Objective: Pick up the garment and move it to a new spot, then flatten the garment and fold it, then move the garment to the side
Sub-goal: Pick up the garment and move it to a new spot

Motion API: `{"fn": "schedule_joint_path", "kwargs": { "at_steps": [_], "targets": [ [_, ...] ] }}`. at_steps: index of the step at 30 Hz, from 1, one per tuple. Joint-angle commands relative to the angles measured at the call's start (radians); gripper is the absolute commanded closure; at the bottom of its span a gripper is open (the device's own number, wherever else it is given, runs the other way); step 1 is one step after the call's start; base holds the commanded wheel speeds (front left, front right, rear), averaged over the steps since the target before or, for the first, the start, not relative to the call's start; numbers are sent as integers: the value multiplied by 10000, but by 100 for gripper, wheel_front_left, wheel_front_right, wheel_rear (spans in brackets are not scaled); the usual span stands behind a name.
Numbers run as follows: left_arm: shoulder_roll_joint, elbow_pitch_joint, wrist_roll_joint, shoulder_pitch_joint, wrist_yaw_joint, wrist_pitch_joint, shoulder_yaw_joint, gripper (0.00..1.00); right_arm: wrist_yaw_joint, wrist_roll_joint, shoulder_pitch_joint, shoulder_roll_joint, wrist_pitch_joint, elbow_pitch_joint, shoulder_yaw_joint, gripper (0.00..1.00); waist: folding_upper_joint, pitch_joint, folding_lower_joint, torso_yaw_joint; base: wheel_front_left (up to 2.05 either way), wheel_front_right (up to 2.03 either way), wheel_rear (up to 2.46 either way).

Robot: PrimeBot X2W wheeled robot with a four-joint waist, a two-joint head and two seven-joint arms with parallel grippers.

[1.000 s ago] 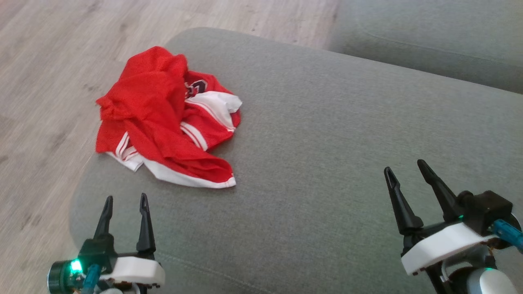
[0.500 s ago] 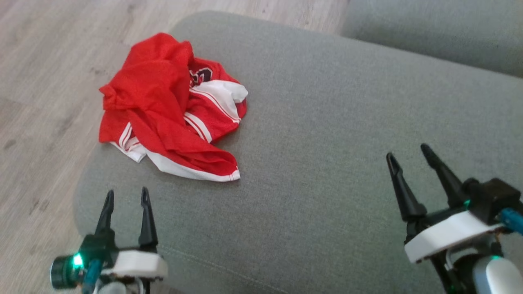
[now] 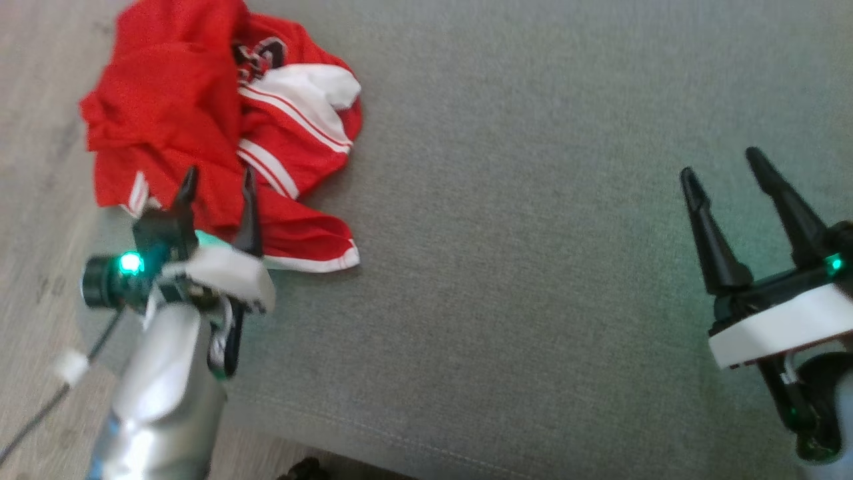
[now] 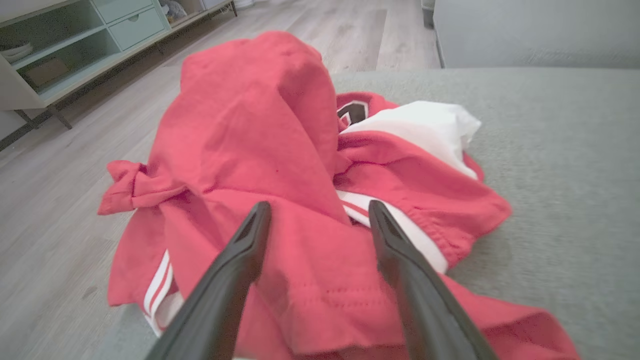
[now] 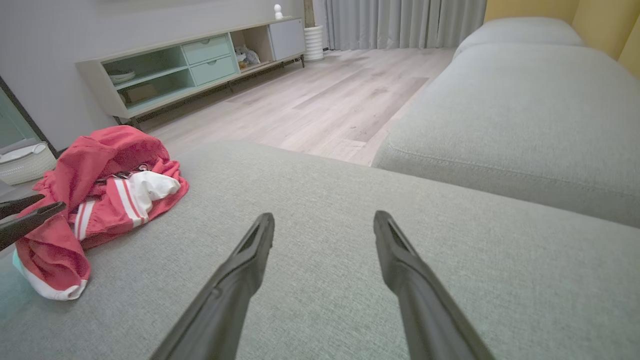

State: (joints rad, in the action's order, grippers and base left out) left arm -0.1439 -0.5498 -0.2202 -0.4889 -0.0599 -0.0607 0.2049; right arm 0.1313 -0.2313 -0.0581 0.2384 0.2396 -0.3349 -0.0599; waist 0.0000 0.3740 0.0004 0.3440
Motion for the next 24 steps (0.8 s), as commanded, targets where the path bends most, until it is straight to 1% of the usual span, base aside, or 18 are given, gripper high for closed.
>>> {"fn": "schedule_joint_path", "kwargs": {
  "at_steps": [1, 3, 6, 8, 9, 10, 11, 18, 21, 24],
  "targets": [
    [-433, 33, 2, -436, 47, 58, -288, 0, -6, -98, -263, 196, 42, -437, -133, 0, 0, 458, -4, -234, 0, 0, 0],
    [-480, -703, -151, -926, 225, 625, -296, 0, -6, -153, -331, 235, 66, -468, -76, 0, 0, 620, -4, -360, 0, 0, 0],
    [-560, -1674, -405, -1529, 378, 1250, -415, 0, -6, -223, -416, 241, 32, -474, 7, 0, 0, 745, -4, -539, 0, 0, 0],
    [-615, -2138, -554, -1836, 458, 1493, -498, 0, -6, -249, -434, 223, 3, -452, 51, 0, 0, 767, -4, -641, 0, 0, 0],
    [-629, -2317, -625, -1944, 485, 1537, -541, 31, -6, -259, -428, 205, -20, -430, 73, 0, 0, 753, -4, -680, 0, 0, 0],
    [-638, -2460, -697, -2015, 527, 1545, -581, 67, -6, -271, -412, 187, -48, -390, 83, 0, 0, 706, -4, -717, 0, 0, 0],
    [-672, -2517, -725, -2077, 526, 1419, -619, 100, -6, -280, -391, 166, -73, -357, 100, 0, 0, 670, -4, -741, 0, 0, 0],
    [-939, -2344, -769, -1939, 213, 77, -896, 100, -6, -281, -218, -90, -298, -69, 234, 0, 0, -17, -4, -728, 0, 0, 0],
    [-1010, -2123, -815, -1781, 164, -166, -971, 100, -6, -263, -165, -179, -372, 26, 242, 0, 0, -332, -4, -697, 0, 0, 0],
    [-1219, -1471, -801, -1457, -14, -578, -1103, 100, -6, -222, -53, -348, -459, 176, 226, 0, 0, -847, -4, -681, 0, 0, 0]
  ]
}}
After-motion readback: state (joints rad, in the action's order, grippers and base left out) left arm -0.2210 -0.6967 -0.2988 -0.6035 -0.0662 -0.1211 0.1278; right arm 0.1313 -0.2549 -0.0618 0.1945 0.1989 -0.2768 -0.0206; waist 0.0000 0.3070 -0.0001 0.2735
